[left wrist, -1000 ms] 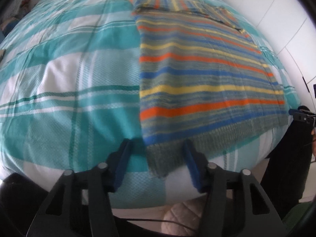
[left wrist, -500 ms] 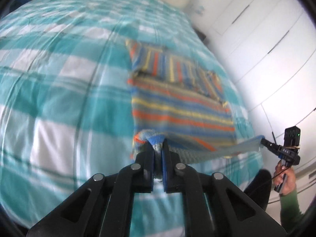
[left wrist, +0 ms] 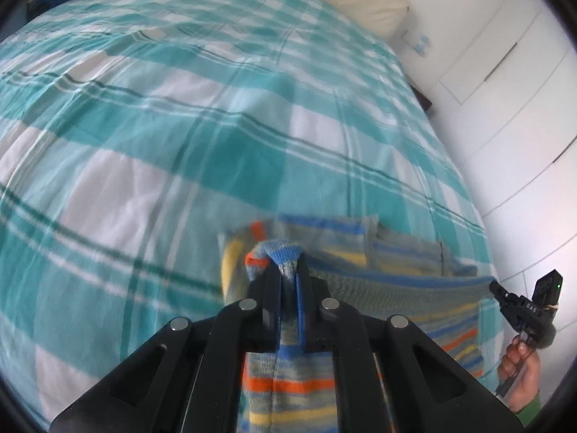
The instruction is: Fold small clothes
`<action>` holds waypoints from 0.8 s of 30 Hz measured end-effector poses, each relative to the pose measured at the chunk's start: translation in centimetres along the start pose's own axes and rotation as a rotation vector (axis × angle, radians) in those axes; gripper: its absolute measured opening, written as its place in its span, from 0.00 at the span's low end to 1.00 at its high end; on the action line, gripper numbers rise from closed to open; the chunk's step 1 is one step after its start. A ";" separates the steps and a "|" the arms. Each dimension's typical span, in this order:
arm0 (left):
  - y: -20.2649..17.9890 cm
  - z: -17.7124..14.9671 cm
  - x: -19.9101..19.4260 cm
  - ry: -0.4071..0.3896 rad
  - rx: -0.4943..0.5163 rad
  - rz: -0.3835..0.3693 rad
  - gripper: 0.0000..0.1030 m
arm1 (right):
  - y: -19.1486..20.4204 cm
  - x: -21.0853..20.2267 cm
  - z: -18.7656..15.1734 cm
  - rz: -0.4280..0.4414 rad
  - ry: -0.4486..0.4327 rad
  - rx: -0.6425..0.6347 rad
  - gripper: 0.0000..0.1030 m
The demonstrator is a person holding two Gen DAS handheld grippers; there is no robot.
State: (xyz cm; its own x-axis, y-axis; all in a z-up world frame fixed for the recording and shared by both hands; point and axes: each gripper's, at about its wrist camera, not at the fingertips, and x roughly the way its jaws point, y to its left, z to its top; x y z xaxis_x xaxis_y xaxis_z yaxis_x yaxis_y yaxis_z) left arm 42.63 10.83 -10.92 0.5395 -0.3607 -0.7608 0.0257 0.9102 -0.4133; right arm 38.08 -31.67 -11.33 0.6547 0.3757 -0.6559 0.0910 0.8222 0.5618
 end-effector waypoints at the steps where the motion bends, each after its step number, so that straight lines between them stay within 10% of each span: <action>1: -0.1 0.8 1.3 0.016 -0.005 0.022 0.12 | -0.6 1.1 0.5 0.001 0.006 0.017 0.05; 3: 0.5 2.1 3.0 0.059 -0.061 0.090 0.38 | -1.8 3.0 1.6 -0.014 0.022 0.066 0.10; 9: 2.8 2.0 -2.3 -0.092 -0.109 0.024 0.73 | -2.7 -0.4 3.5 0.059 -0.112 0.088 0.29; 18: 1.2 -7.5 -5.1 0.038 0.108 0.049 0.81 | 3.1 1.2 -3.3 0.042 0.218 -0.195 0.30; 24: 1.7 -13.5 -6.9 0.025 0.145 0.123 0.90 | 2.6 -5.3 -10.9 -0.090 0.086 -0.305 0.80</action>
State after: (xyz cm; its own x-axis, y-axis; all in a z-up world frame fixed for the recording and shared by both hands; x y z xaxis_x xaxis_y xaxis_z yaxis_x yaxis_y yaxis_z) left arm 27.58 12.15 -13.15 0.5250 -0.2482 -0.8141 0.0828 0.9669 -0.2414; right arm 26.70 -26.86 -11.92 0.5869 0.3198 -0.7438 -0.0919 0.9390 0.3313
